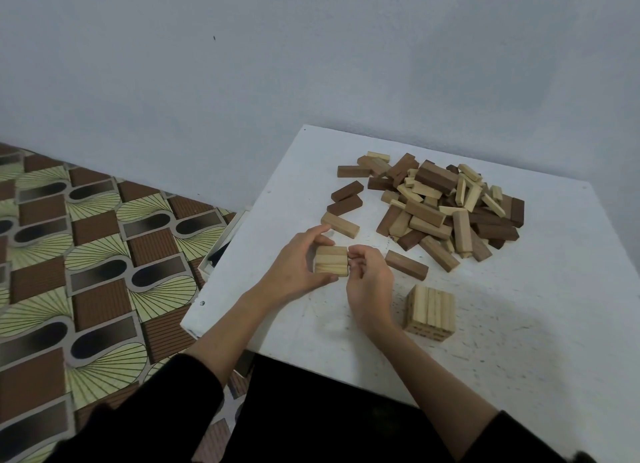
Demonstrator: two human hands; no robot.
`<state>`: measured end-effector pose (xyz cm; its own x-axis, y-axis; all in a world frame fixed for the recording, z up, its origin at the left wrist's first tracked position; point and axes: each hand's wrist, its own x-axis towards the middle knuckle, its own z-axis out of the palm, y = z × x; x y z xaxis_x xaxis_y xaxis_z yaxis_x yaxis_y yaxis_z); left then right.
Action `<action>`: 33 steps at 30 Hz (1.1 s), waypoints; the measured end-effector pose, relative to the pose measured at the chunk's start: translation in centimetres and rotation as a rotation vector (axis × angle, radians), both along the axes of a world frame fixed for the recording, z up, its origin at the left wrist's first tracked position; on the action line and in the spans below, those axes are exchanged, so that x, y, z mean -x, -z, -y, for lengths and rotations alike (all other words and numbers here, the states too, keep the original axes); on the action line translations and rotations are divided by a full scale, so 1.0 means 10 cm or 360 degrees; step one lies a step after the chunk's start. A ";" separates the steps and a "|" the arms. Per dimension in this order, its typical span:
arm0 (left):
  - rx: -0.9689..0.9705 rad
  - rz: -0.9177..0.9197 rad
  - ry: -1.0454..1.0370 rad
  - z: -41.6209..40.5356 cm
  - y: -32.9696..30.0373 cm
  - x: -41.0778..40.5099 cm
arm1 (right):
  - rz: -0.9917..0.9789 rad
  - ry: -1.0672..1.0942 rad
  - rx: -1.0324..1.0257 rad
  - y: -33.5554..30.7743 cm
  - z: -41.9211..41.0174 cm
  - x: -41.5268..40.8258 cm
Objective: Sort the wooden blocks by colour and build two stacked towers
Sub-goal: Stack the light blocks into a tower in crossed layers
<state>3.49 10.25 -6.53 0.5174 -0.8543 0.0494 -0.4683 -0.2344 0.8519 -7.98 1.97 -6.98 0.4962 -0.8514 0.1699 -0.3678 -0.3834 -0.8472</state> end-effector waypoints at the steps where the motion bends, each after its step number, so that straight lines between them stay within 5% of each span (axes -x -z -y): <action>1: 0.0000 -0.0005 0.0002 0.00 0.00 0.00 | 0.0000 0.0000 -0.0006 0.00 0.00 0.00; 17: 0.0086 -0.0080 -0.0076 0.02 -0.33 0.00 | -0.0112 -0.0310 -0.0115 -0.50 0.07 0.04; 25: 0.0299 -0.0007 0.0203 0.25 -0.72 0.29 | -0.0183 -0.0819 -0.0101 -1.01 0.48 0.54; 33: 0.0236 -0.0003 0.0582 0.49 -0.70 0.86 | -0.0422 -0.0755 0.0227 -0.94 0.68 1.33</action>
